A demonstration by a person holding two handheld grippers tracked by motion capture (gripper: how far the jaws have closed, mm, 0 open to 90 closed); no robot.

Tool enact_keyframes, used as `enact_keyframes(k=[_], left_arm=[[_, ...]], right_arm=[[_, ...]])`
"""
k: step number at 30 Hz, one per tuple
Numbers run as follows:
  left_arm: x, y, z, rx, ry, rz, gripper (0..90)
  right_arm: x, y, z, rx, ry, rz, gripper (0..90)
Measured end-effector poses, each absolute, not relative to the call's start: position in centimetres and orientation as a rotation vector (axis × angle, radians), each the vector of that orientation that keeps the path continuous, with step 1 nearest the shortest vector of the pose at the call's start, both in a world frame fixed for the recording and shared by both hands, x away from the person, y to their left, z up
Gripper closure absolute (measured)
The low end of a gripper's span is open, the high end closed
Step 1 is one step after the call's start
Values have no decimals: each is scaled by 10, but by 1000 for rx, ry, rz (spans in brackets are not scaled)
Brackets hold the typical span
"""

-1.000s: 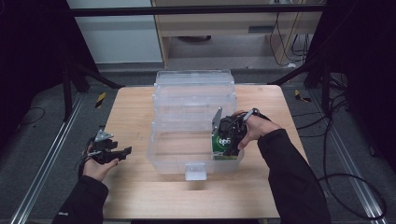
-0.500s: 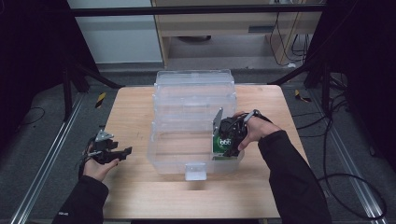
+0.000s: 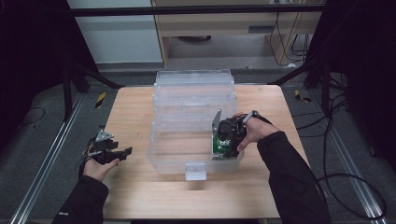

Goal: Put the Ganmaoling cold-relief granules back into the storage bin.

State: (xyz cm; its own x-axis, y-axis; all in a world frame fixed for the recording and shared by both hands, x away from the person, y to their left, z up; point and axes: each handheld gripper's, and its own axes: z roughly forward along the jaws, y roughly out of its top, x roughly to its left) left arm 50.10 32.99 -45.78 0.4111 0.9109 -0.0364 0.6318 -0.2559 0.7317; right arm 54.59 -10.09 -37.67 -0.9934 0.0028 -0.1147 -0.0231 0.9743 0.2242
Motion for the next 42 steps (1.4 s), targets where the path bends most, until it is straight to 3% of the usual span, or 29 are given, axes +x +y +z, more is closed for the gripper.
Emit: enact_keyframes(k=[23, 42], left_arm=[[501, 330, -458, 1994, 1305, 523, 302], [500, 329, -456, 1991, 1291, 532, 317]], right_arm=[[545, -101, -375, 38, 3012, 342, 157], [534, -112, -351, 124, 2900, 487, 260]])
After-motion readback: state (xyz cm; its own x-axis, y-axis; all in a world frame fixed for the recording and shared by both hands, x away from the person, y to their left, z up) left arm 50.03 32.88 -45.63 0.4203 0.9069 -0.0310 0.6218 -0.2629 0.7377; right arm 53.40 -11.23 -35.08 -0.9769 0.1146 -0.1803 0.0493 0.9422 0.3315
